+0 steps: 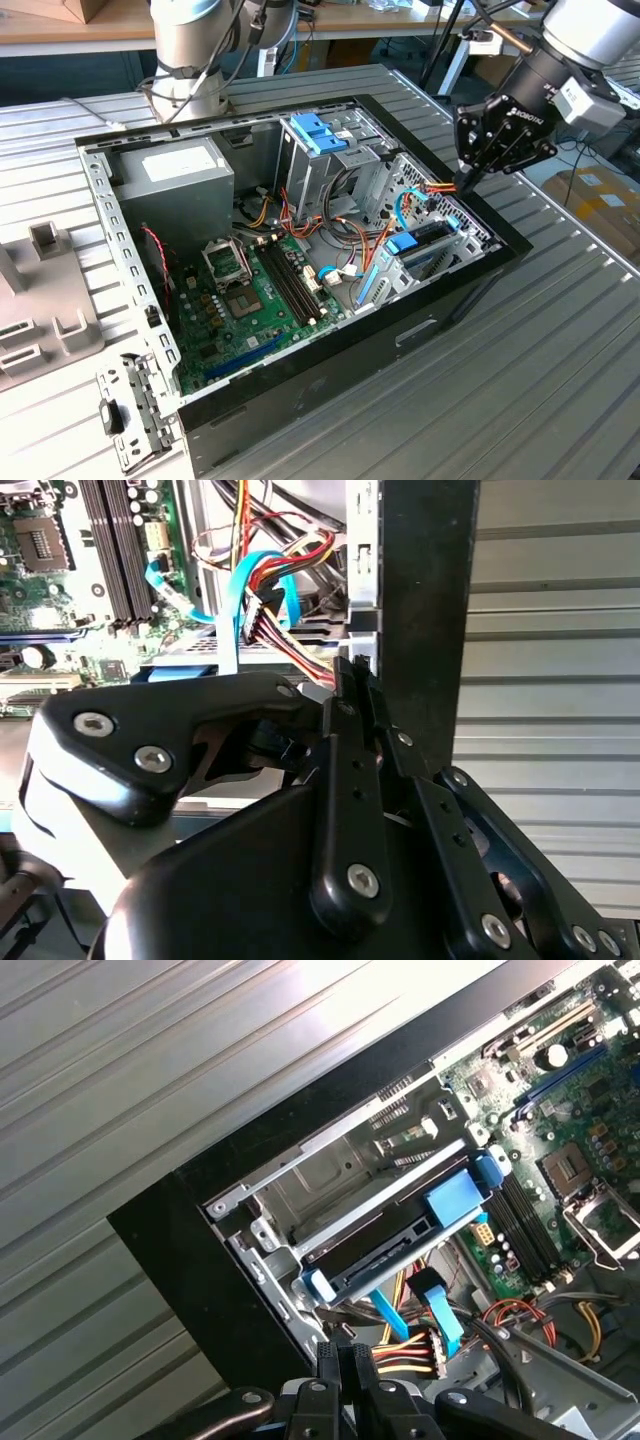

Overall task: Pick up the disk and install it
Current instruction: 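Insert the first disk wire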

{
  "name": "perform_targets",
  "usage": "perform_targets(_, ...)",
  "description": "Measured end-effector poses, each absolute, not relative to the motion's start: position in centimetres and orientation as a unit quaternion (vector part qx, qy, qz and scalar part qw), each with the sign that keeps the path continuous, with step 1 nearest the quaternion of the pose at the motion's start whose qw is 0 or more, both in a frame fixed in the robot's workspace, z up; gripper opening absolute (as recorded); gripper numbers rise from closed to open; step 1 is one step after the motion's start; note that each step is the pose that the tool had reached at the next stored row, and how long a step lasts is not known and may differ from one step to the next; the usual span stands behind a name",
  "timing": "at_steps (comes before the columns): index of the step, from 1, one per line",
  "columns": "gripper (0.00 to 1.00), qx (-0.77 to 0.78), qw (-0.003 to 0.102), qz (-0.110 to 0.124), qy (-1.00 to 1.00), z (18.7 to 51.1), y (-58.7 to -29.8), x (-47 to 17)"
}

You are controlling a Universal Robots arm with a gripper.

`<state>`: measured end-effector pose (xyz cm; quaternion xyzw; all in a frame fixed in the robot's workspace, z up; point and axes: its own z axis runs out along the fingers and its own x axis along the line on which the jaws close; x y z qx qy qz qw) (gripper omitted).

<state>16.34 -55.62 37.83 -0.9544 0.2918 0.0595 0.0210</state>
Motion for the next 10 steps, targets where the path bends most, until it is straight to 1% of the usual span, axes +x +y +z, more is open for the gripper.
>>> perform_targets(10, 0.17, -0.954, 0.021, 0.06, 0.292, 37.8, -55.7, 14.4)
